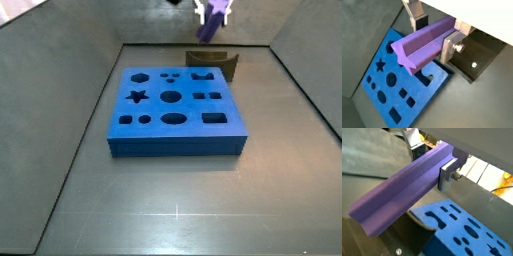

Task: Pick up the star object. Move up. Place the star object on the fixture. Regrasp the star object. Move to above the board. Insert the star object.
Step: Place the star object on the fixture, then regrasp the star object.

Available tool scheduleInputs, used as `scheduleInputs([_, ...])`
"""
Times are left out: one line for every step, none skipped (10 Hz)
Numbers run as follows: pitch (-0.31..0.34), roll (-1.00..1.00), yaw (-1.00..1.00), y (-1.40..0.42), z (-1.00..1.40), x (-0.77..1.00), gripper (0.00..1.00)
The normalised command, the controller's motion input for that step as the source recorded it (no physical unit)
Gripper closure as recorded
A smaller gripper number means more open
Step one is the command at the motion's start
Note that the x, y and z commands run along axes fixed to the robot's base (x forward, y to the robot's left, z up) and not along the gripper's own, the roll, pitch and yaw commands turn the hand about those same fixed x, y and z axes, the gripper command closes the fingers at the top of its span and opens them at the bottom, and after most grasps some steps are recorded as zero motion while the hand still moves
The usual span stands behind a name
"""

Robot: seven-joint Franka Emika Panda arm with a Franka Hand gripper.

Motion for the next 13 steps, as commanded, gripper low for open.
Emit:
scheduleInputs([0.161, -0.47, -0.21, 0.15, -1.0, 0.18, 1.0])
scheduleInputs([0.122, -0.32, -0.22, 0.15, -1.0, 0.19, 1.0])
scheduleInputs([0.063, -0.22, -0.22, 0.14, -1.0, 0.2, 1.0])
scheduleInputs([0.037, -0.19, -0.21, 0.13, -0.92, 0.18, 1.0])
scheduleInputs([-0.011, -0.12, -0.19, 0.19, -0.85, 0.13, 1.0])
scheduleInputs([-0.011, -0.12, -0.19, 0.19, -0.85, 0.13, 1.0])
scheduleInputs([-0.025, -0.12, -0.19, 0.22, -0.84, 0.13, 1.0])
scheduleInputs([-0.028, -0.12, -0.19, 0.22, -0.84, 0.13, 1.0])
scheduleInputs([-0.036, -0.12, -0.17, 0.23, -0.81, 0.13, 1.0])
scheduleInputs([-0.032, -0.12, -0.14, 0.23, -0.82, 0.12, 1.0])
scheduleInputs([0.0, 0.0, 0.0, 0.0, 0.0, 0.0, 0.0])
scheduleInputs([-0.027, -0.02, -0.03, 0.0, 1.0, 0.0, 0.0])
scheduleInputs([-0.026, -0.01, -0.02, 0.0, 1.0, 0.0, 0.0])
